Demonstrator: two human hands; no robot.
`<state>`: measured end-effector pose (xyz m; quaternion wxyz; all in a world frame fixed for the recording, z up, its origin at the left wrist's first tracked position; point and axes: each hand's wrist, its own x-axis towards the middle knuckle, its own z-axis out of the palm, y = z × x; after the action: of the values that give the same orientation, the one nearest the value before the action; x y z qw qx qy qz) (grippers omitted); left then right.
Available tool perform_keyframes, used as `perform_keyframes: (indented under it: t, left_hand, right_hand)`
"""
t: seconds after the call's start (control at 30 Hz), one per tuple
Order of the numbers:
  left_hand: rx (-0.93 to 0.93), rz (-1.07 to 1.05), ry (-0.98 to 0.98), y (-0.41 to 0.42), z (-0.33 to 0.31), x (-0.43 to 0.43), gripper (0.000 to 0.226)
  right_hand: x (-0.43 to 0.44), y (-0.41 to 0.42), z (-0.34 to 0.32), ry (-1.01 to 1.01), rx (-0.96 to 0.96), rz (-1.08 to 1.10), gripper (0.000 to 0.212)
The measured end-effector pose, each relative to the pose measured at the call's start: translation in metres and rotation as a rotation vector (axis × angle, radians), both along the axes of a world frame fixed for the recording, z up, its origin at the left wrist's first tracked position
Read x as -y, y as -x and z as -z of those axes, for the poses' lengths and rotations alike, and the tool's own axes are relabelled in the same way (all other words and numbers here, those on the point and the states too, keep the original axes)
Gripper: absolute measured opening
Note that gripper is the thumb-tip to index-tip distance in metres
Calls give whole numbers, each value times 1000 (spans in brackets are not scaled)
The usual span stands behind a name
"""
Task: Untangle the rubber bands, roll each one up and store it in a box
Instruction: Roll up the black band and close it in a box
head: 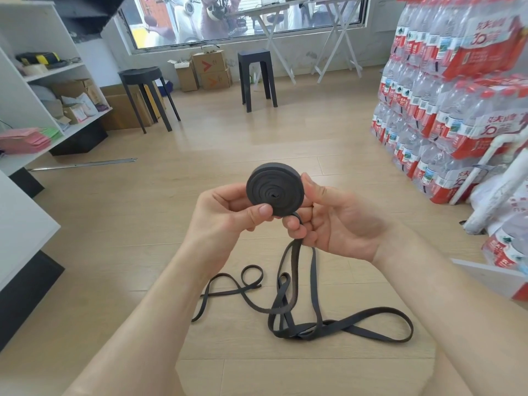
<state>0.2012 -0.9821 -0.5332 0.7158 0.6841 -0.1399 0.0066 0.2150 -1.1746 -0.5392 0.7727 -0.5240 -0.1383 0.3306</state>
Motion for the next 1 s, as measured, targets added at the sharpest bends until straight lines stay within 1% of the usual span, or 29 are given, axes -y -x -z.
perform_keyframes:
  t: [0.03,0.1,0.2,0.3,0.4,0.6,0.73,0.87,1.0]
  left_hand:
    - [25,-28,-27,1,-2,0,25]
    - [77,-76,-121,2,-6,-1,22]
    - [118,-125,-290,2,-12,-7,33]
    - [115,-130,-400,3,-16,-10,38]
    - [122,-125,-444,3,-17,-11,39]
    - [124,-136,-512,0,-16,-11,40]
    - [140,-132,-562,-2,-15,-12,44]
    - [173,-120,-634,-4,-13,-14,40]
    - [168,-107,-607,-4,-10,-14,41]
  right_hand:
    - [1,0,0,38,26,-16,66]
    - [3,1,-3,183,97,-44,69]
    - [7,2,-9,420,187,-35,81]
    - [6,2,-10,515,221,35,74]
    - [4,1,-8,518,214,72,68]
    - [2,0,-6,507,205,88,73]
    - [0,-1,-4,511,203,96,71]
    - [-1,0,-3,513,214,84,68]
    - [-1,0,-1,456,192,67,65]
